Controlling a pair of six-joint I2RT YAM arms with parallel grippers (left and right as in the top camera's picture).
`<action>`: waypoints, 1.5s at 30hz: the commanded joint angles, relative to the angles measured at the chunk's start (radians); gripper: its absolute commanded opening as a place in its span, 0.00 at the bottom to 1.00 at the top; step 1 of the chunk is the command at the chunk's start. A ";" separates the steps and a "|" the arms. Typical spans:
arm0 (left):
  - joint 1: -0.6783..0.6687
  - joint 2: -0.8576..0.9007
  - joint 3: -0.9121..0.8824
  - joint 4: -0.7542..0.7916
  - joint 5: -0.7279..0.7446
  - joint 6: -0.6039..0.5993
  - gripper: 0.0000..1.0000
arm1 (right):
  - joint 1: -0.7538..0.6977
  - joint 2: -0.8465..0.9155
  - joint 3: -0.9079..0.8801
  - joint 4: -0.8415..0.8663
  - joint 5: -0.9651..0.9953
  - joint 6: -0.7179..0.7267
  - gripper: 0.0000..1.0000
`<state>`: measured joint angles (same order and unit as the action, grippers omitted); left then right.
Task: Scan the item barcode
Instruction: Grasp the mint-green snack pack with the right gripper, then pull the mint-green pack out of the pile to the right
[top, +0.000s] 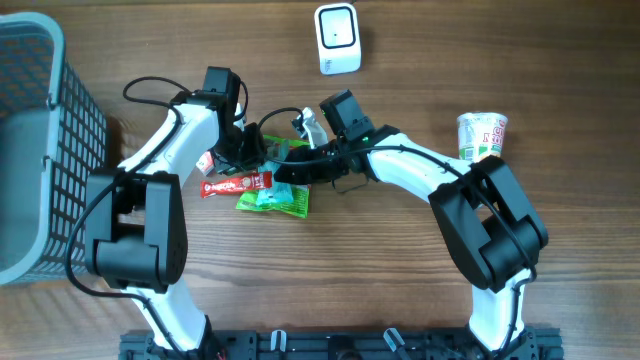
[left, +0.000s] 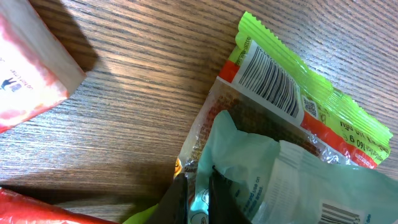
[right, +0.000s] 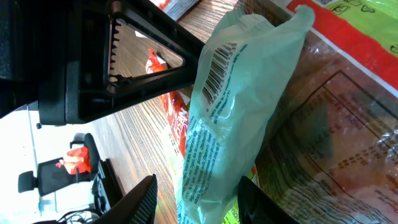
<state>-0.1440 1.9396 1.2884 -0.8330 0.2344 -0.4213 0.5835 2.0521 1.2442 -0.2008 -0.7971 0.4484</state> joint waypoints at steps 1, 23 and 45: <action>-0.005 0.026 -0.008 0.004 0.012 0.001 0.09 | 0.007 0.028 -0.009 0.002 -0.014 0.007 0.43; 0.126 -0.143 0.040 0.012 0.032 0.002 0.05 | -0.168 -0.005 -0.008 -0.214 -0.302 -0.312 0.04; 0.001 -0.158 0.040 0.023 0.259 0.183 0.04 | -0.259 -0.062 0.251 -0.823 0.533 -0.500 0.64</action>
<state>-0.0620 1.7859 1.3163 -0.8253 0.4015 -0.3092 0.3595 2.0102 1.4162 -0.9939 -0.2897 -0.1207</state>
